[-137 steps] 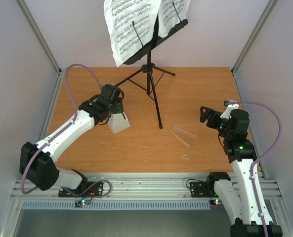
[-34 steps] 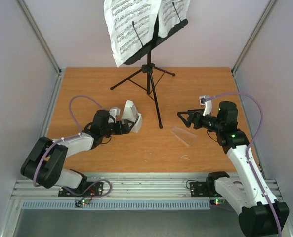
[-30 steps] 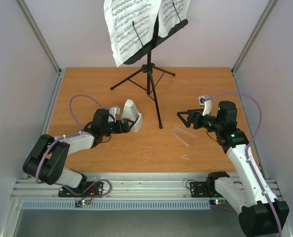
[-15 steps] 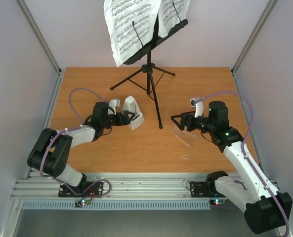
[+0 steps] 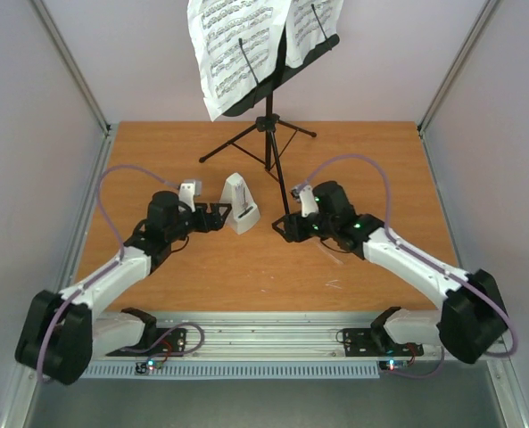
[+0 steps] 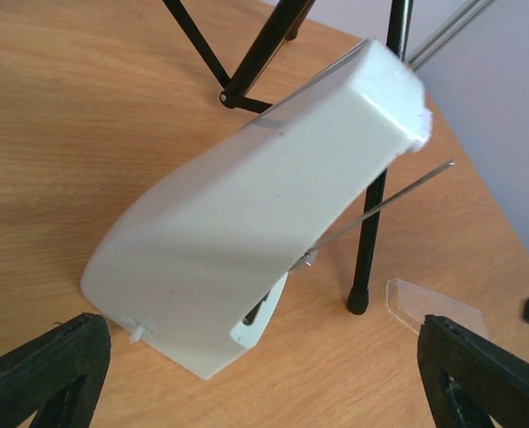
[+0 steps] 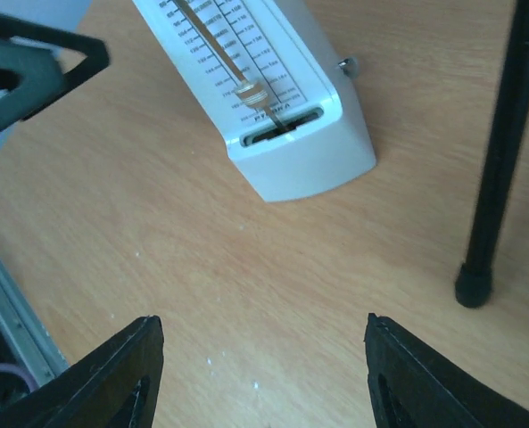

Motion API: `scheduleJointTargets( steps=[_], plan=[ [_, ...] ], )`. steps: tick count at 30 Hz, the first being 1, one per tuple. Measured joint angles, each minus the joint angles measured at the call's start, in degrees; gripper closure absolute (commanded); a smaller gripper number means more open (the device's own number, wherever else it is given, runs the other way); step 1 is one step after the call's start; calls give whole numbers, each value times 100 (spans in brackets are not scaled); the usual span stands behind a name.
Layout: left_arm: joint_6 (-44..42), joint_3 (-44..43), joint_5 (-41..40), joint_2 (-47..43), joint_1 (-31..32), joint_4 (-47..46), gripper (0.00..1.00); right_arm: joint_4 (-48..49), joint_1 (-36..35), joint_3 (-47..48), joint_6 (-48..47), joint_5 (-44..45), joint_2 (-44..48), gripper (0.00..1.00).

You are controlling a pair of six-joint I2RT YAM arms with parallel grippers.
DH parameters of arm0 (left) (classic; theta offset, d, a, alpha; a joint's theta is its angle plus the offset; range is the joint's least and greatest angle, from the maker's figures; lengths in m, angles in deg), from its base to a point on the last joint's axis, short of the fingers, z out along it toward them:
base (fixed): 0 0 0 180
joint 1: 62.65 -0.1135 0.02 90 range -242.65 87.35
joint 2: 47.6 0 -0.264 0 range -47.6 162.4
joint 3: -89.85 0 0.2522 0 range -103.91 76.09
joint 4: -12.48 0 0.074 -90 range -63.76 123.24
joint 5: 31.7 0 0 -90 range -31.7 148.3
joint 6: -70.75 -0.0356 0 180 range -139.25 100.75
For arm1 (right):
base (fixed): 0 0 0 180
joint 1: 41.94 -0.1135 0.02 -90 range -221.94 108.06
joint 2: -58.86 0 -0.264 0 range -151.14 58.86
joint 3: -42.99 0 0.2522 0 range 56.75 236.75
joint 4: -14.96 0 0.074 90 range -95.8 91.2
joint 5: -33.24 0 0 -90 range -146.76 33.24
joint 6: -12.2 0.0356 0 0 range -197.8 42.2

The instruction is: Pack up the instrument practice props

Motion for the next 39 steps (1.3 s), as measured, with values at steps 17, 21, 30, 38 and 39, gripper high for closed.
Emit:
scheduleJointTargets(
  steps=[17,21,30,38,39],
  plan=[
    [197,44,-308,-1655,0,1902,8,546,-199,1311,522,643,-2347,53],
    [199,44,-308,-1657,0,2039,8,619,-199,1517,494,686,-2621,55],
    [223,44,-304,-1655,0,2100,8,752,-201,1637,411,599,-3027,59],
    [264,44,-299,-1646,0,2103,8,999,-205,1832,334,343,-3276,62],
    [278,44,-299,-1646,0,2103,8,1025,-205,1856,321,317,-3305,62]
  ],
)
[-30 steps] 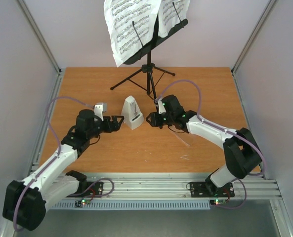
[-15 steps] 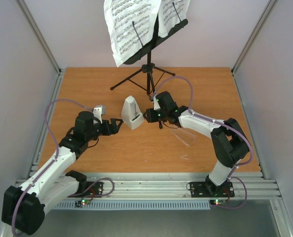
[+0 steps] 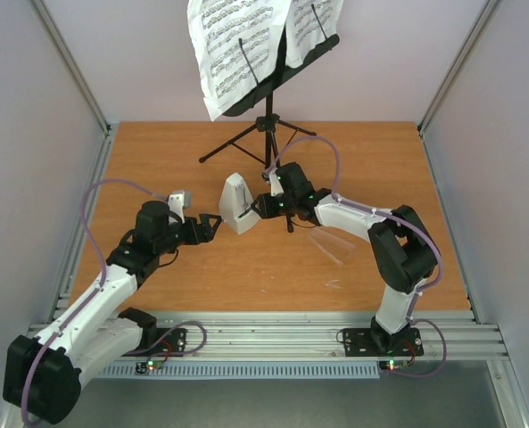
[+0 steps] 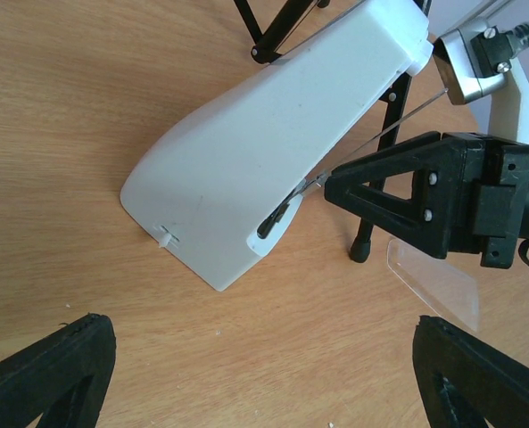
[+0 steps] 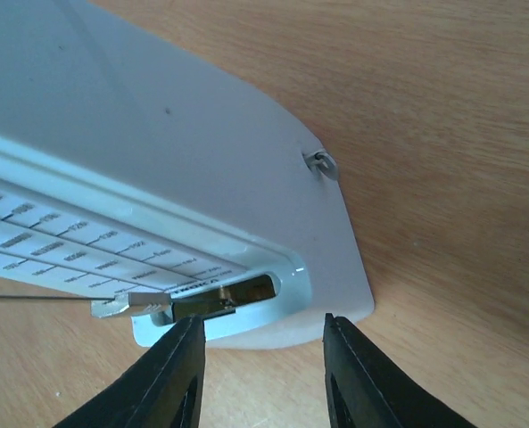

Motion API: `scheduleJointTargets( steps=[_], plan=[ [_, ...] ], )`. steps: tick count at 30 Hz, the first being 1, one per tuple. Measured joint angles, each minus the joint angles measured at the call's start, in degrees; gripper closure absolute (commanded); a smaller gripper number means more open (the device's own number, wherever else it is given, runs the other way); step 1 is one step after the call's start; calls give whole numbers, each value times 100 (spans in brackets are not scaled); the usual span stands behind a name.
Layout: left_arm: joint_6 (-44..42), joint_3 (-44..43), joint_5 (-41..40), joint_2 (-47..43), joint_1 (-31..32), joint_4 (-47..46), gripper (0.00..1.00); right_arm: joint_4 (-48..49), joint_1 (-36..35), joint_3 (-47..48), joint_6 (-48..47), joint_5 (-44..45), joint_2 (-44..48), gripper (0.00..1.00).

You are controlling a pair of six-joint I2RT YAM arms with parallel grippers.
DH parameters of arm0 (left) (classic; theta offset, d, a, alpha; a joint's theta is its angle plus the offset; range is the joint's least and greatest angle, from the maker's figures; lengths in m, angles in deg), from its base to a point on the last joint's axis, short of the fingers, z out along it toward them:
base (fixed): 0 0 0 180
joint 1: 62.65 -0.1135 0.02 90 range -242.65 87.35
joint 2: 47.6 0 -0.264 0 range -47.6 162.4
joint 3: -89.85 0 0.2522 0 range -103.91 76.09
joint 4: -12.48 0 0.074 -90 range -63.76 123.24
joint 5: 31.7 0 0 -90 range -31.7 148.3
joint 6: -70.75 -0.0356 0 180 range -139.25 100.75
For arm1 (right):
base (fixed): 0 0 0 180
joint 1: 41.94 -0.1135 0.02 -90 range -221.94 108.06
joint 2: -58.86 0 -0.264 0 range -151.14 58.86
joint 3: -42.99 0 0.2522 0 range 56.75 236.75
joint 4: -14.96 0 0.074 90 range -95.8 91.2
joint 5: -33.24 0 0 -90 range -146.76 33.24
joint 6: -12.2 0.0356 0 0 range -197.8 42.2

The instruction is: Pack up the instrument practice props

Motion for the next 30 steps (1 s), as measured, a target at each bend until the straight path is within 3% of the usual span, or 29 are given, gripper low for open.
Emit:
scheduleJointTargets(
  steps=[19,30],
  plan=[
    [2,0,17,-33,0,105,8,111,-37,249,-424,-369,-398,65],
    [0,0,15,-155,0,256,8,114,-52,260,-570,-144,-404,64]
  ],
)
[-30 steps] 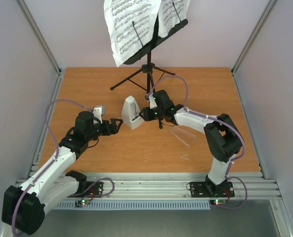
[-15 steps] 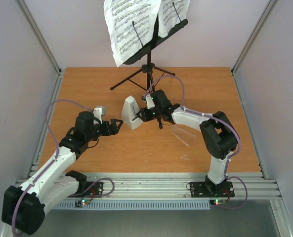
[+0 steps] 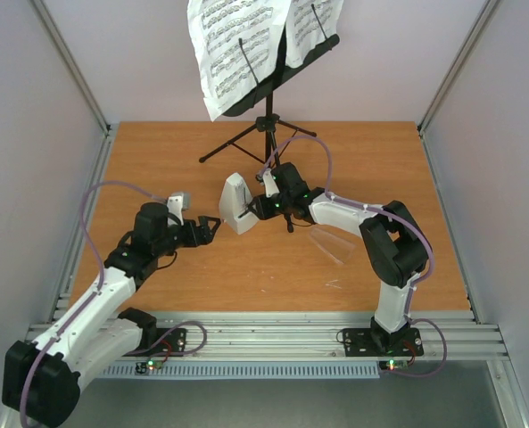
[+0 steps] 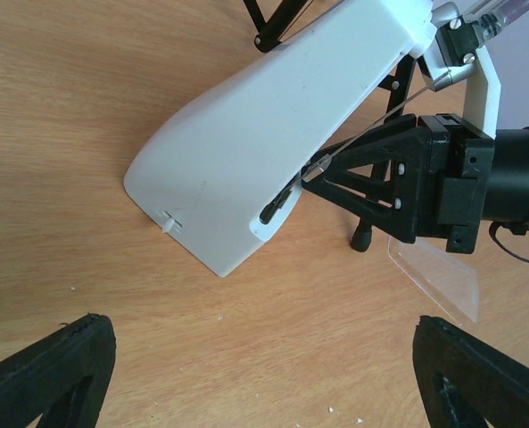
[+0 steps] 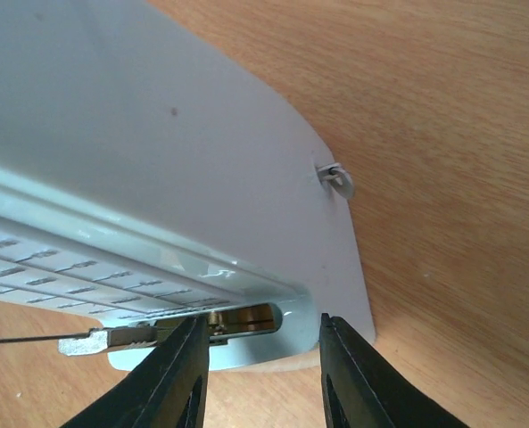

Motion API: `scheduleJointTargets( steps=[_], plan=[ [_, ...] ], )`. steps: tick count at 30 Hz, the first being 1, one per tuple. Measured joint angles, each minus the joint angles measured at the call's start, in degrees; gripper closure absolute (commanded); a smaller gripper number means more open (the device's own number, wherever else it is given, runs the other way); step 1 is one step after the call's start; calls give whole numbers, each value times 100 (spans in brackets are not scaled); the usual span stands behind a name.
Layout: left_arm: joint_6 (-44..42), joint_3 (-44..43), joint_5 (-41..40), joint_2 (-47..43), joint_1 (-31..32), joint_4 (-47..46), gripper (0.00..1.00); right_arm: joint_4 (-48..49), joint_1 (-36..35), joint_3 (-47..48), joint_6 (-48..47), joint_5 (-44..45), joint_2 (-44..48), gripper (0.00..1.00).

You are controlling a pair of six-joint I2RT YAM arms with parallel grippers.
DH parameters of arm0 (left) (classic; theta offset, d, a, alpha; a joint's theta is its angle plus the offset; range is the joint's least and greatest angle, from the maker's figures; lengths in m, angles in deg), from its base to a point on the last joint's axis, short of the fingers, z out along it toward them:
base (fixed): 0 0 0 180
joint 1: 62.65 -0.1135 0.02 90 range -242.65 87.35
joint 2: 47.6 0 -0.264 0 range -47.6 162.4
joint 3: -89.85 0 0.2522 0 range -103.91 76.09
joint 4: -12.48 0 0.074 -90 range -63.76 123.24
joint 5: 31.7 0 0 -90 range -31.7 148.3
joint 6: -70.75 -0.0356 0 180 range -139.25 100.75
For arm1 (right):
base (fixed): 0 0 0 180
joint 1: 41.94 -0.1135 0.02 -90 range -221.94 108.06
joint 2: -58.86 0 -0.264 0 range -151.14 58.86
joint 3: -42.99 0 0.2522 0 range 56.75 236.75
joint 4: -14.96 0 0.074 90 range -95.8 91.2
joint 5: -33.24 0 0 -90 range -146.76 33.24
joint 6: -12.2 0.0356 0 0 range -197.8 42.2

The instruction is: Pack up the instrument practice props

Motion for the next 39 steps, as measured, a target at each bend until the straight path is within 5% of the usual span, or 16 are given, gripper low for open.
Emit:
scheduleJointTargets(
  steps=[15,39],
  plan=[
    [-22,0,-22,-79,0,153,8,-68,0,168,-55,173,-186,64],
    [-17,-68,-87,-273,0,435,7,-44,-282,175,-385,-699,-258,60]
  ],
)
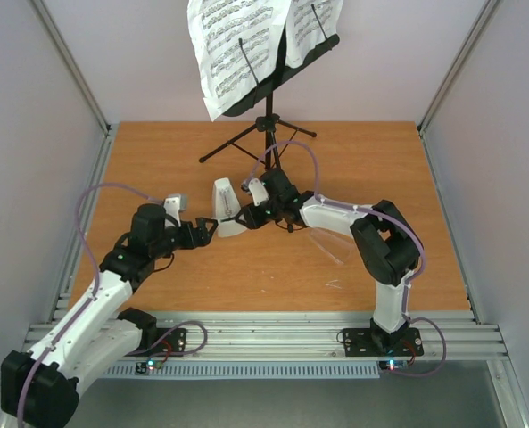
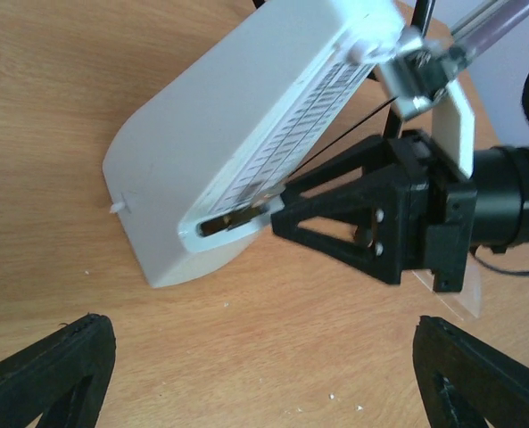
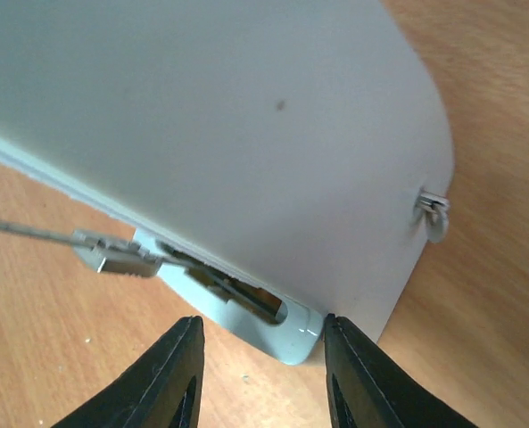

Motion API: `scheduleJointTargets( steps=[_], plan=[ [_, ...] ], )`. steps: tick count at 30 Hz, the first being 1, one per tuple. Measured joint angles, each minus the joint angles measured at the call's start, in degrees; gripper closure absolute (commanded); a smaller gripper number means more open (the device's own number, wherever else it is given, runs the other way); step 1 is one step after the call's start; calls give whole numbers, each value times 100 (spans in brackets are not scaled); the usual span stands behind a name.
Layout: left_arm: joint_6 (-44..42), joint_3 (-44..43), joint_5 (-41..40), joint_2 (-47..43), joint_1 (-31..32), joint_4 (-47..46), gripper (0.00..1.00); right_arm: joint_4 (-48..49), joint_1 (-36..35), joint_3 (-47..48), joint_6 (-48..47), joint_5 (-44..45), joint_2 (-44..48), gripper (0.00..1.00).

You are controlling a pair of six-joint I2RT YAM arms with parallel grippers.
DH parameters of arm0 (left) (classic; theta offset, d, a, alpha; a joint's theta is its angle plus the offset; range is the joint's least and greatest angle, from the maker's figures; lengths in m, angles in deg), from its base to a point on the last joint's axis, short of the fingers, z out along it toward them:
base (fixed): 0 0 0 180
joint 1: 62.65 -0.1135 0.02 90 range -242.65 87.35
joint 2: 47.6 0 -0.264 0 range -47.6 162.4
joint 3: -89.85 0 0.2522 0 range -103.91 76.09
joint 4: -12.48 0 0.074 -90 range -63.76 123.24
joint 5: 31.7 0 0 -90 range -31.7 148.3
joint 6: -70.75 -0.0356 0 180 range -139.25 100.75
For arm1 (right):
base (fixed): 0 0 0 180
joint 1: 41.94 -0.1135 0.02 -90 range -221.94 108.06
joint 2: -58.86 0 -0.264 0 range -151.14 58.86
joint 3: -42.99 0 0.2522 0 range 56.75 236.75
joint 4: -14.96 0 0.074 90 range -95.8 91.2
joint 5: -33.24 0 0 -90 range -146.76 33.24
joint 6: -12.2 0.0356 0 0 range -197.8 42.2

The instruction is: Pack up the instrument practice props

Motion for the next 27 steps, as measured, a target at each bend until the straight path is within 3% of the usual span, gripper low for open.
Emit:
scheduleJointTargets(
  steps=[6,10,16,22,27],
  plan=[
    [24,-308,-74,-15,0,96,4,256,-280,-216,15,-11,24,52],
    [44,-776,-238,166,0,227,3,431,-339,-599,96,68,201,38],
    [-9,-1759,-737,1088,140,407,1,577,-337,-1467,184,599,1290,20],
    [-240,-2793,-1860,2157,914,938,0,614,-299,-2111,195,1381,2623,14],
    [-334,-3220,-2562,2697,979,1287,1,422,-221,-2490,212,1902,3438,13]
  ],
)
